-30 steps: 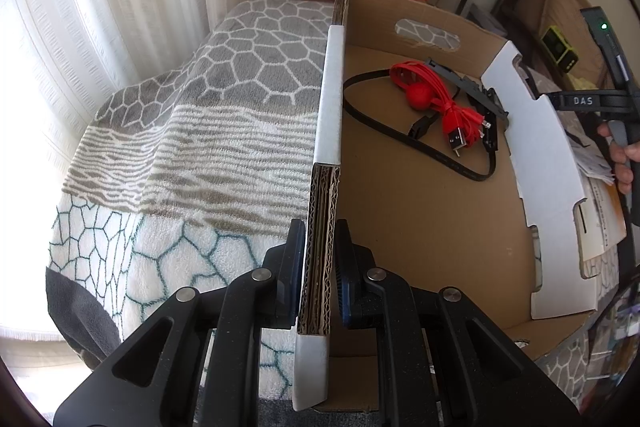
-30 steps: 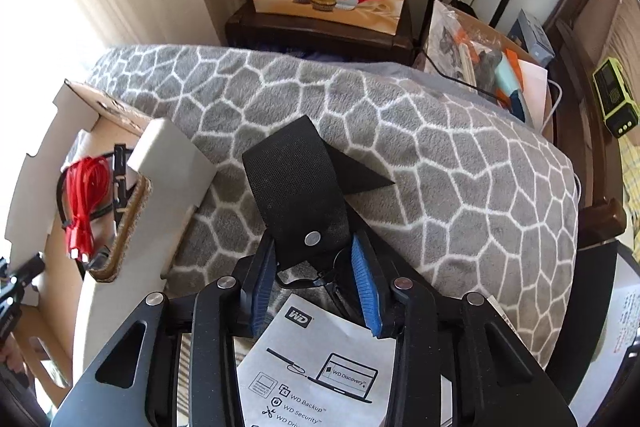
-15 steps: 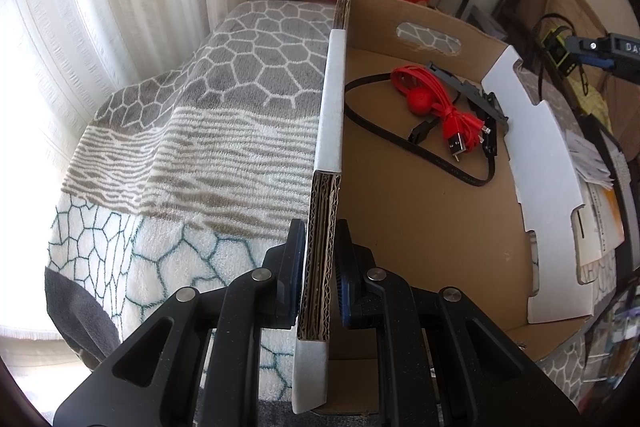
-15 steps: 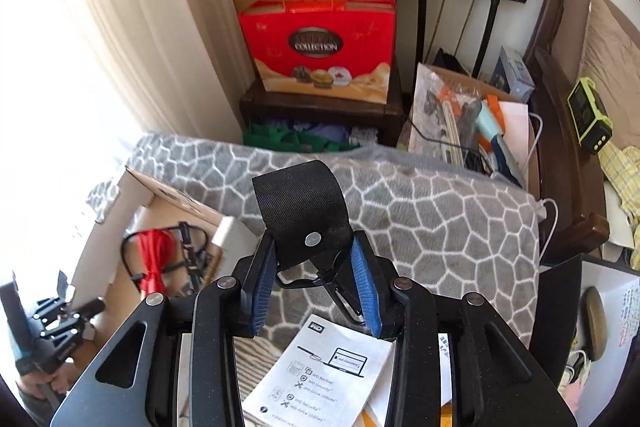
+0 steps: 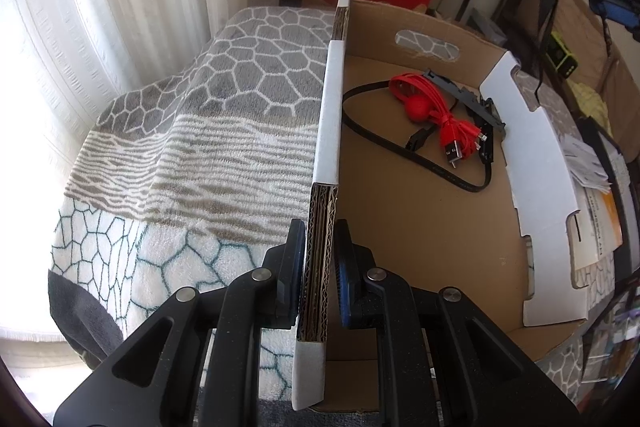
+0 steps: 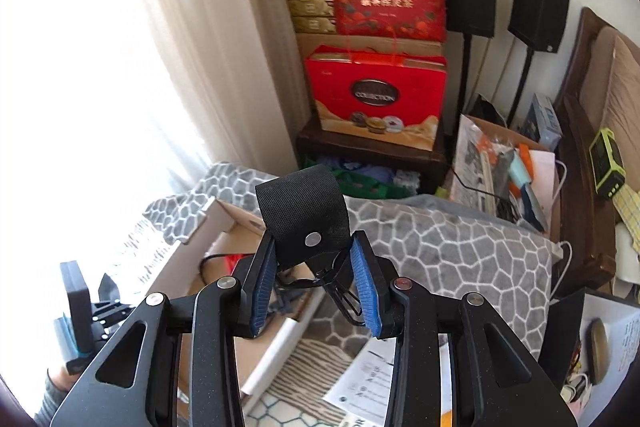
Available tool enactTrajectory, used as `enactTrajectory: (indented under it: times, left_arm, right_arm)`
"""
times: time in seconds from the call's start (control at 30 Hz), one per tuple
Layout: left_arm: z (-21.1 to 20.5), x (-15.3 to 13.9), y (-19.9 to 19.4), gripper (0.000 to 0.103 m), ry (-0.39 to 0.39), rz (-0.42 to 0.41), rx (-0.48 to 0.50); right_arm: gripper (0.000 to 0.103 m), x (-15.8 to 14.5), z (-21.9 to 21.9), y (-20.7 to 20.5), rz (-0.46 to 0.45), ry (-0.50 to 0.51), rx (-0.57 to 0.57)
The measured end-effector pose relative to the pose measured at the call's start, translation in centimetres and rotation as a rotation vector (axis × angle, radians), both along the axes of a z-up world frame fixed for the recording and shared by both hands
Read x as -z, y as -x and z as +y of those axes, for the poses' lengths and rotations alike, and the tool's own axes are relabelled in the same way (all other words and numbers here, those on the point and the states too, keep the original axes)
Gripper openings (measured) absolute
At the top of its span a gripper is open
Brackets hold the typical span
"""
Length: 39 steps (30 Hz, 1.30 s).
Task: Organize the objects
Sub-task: 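Lift the black strap with the right tool and carry it over the box, then lower the black strap into the box and open the right tool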
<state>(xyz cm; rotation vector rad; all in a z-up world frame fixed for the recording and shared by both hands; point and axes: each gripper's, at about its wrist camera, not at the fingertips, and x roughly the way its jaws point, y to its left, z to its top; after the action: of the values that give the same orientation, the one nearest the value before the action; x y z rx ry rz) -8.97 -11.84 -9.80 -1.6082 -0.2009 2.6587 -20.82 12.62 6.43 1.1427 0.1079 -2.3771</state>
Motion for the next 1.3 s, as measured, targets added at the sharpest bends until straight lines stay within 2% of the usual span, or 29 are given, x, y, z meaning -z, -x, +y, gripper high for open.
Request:
enactTrajectory:
  times: [0.23, 0.5, 0.63, 0.77, 1.07, 1.3]
  left_arm:
    - [-0.1, 0.1, 0.0, 0.013, -0.001, -0.003, -0.002]
    - [-0.2, 0.3, -0.1, 0.013, -0.005, -0.006, -0.005]
    - [-0.2, 0.3, -0.1, 0.013, -0.006, -0.006, -0.005]
    - [-0.2, 0.3, -0.2, 0.013, -0.007, -0.006, -0.002]
    - [0.2, 0.4, -0.2, 0.013, -0.004, -0.01, 0.0]
    - [-0.1, 0.4, -0.1, 0.013, -0.01, -0.012, -0.003]
  right_arm:
    - [0.037, 1.3, -4.8, -0.7, -0.017, -0.027, -0.079]
    - [0.037, 6.2, -9.6, -0.5, -0.081, -0.103, -0.155]
    - [0.037, 8.7, -11.0, 0.0, -0.105, -0.138, -0.157]
    - [0.037, 10.8, -10.8, 1.1, -0.135, -0.157, -0.112]
    - [0.04, 13.2, -9.0, 2.6, -0.18, -0.207, -0.049]
    - [0.049, 12.0, -8.0, 1.8, -0.157, -0.208, -0.046]
